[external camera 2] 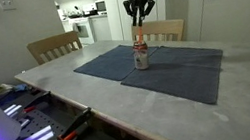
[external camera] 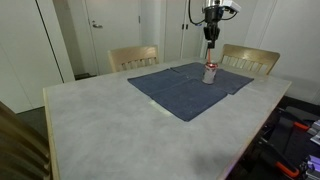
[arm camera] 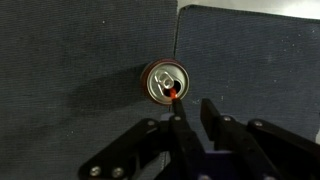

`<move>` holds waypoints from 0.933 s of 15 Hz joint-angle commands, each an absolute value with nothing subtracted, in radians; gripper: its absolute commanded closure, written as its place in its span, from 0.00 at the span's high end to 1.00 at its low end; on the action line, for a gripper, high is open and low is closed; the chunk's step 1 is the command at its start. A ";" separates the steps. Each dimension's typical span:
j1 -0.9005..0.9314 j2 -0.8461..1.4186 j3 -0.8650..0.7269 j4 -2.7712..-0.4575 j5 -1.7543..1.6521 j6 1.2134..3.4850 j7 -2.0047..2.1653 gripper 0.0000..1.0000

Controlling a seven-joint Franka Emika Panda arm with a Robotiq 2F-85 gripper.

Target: Remove the straw from the can and put it on the table

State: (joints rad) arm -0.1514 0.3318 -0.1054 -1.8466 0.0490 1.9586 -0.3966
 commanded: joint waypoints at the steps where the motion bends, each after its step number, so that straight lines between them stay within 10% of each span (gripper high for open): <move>1: -0.175 0.362 -0.086 -1.804 0.070 1.930 -0.405 0.01; 14: -0.173 0.322 -0.113 -1.790 0.011 1.874 -0.311 0.00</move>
State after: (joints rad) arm -0.1650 0.3331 -0.1125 -1.8175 0.0362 1.9305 -0.3458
